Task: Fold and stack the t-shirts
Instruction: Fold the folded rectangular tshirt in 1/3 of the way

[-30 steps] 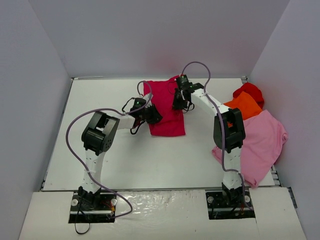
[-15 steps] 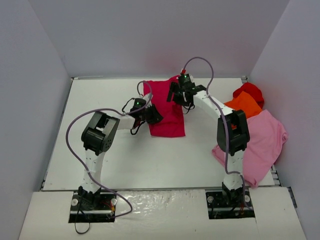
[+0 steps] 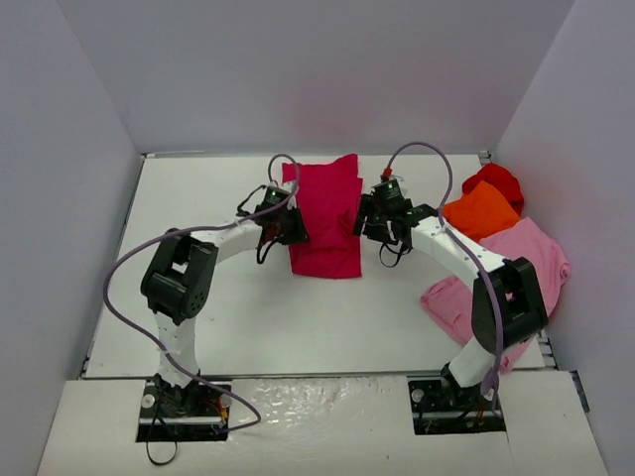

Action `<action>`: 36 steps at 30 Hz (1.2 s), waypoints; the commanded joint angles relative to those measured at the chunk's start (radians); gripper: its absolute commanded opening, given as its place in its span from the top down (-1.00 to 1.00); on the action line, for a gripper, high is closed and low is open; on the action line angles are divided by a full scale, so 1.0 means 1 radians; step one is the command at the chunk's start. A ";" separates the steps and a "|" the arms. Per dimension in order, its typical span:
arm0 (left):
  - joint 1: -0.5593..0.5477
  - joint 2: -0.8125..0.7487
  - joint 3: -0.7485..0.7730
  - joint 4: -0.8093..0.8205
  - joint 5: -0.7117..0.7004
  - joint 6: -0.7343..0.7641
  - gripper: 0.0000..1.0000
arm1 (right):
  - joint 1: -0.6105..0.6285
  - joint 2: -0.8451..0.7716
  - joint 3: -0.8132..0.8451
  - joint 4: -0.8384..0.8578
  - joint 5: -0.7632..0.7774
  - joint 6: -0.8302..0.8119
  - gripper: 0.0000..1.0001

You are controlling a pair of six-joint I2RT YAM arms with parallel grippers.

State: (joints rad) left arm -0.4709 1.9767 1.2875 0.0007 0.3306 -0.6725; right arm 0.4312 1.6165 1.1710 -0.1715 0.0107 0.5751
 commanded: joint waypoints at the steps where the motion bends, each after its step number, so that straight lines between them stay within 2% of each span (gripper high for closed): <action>1: 0.002 -0.220 0.119 -0.134 -0.204 0.109 1.00 | -0.011 0.053 -0.038 0.123 -0.078 0.010 -0.20; 5: 0.000 -0.350 0.069 -0.134 -0.252 0.102 1.00 | -0.009 0.122 -0.017 0.193 -0.162 0.026 -0.17; 12: 0.002 -0.541 -0.027 -0.179 -0.277 0.103 1.00 | -0.011 0.172 0.027 0.204 -0.160 0.005 -0.14; 14: 0.002 -0.571 -0.032 -0.194 -0.282 0.109 1.00 | -0.011 0.189 0.039 0.205 -0.165 0.001 0.05; 15: 0.002 -0.576 -0.036 -0.200 -0.283 0.112 1.00 | -0.011 0.195 0.041 0.206 -0.168 0.000 0.08; 17: 0.002 -0.588 -0.045 -0.207 -0.285 0.115 1.00 | -0.008 0.205 0.052 0.205 -0.174 0.001 0.63; 18: 0.002 -0.591 -0.049 -0.212 -0.286 0.114 1.00 | -0.006 0.206 0.056 0.205 -0.175 0.002 0.79; 21: 0.002 -0.587 -0.062 -0.206 -0.273 0.113 1.00 | -0.006 0.203 0.070 0.202 -0.180 0.003 1.00; 26: 0.002 -0.574 -0.079 -0.191 -0.255 0.108 1.00 | -0.006 0.203 0.124 0.196 -0.198 0.005 1.00; 30: 0.002 -0.568 -0.098 -0.167 -0.240 0.101 1.00 | -0.006 0.238 0.227 0.193 -0.211 0.013 1.00; 36: 0.000 -0.540 -0.116 -0.151 -0.219 0.099 1.00 | -0.005 0.388 0.416 0.221 -0.288 0.081 1.00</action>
State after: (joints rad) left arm -0.4709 1.4352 1.1562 -0.2163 0.0904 -0.5784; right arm 0.4252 1.9306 1.4823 -0.0136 -0.2061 0.6043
